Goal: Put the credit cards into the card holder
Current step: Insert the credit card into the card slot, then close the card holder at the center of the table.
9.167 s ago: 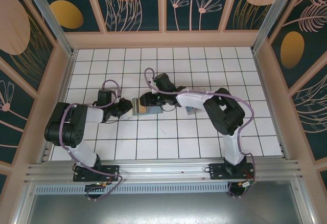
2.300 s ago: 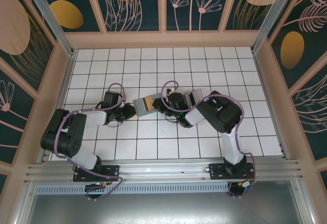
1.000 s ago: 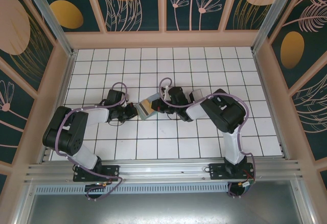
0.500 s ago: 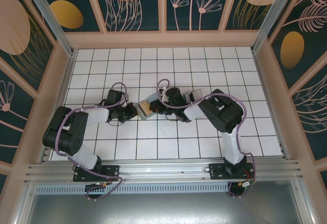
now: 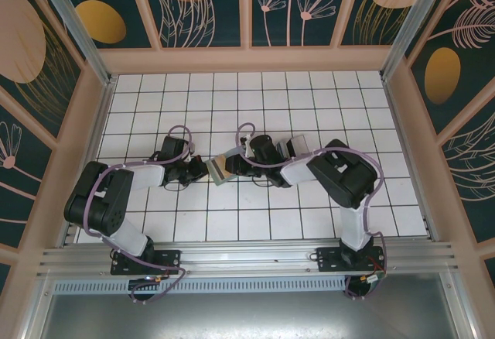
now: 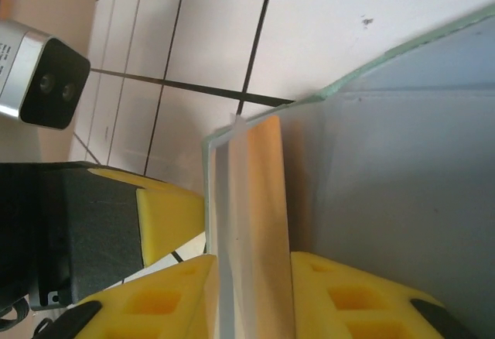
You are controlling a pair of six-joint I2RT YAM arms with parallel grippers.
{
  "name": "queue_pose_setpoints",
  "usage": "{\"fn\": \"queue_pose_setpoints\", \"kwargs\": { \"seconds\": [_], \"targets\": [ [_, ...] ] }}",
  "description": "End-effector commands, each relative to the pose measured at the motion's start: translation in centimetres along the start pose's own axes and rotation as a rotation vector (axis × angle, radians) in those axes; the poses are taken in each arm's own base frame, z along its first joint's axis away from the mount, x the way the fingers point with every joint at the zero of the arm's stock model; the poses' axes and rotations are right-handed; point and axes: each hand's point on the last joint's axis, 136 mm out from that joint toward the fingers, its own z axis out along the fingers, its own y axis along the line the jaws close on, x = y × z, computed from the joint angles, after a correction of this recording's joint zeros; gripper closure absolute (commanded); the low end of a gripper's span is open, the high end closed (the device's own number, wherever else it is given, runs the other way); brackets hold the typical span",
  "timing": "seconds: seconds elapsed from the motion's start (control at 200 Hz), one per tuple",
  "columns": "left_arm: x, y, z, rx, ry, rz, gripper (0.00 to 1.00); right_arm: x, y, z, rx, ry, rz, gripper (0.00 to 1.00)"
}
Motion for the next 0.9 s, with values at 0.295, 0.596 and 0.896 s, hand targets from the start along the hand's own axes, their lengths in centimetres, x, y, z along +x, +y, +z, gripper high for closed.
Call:
{"fn": "queue_pose_setpoints", "kwargs": {
  "seconds": [0.295, 0.596, 0.896],
  "targets": [
    [-0.8, 1.2, -0.6, -0.075, -0.050, 0.044, 0.79, -5.7, -2.2, -5.4, 0.416, -0.076, -0.231, 0.51],
    [0.4, 0.8, -0.4, -0.022, -0.010, 0.036, 0.53, -5.2, -6.1, -4.3, 0.650, 0.142, -0.373, 0.46],
    [-0.2, 0.8, -0.2, -0.041, -0.013, 0.036, 0.59, -3.5, -7.7, -3.0, 0.592, 0.268, -0.324, 0.50]
  ]
}}
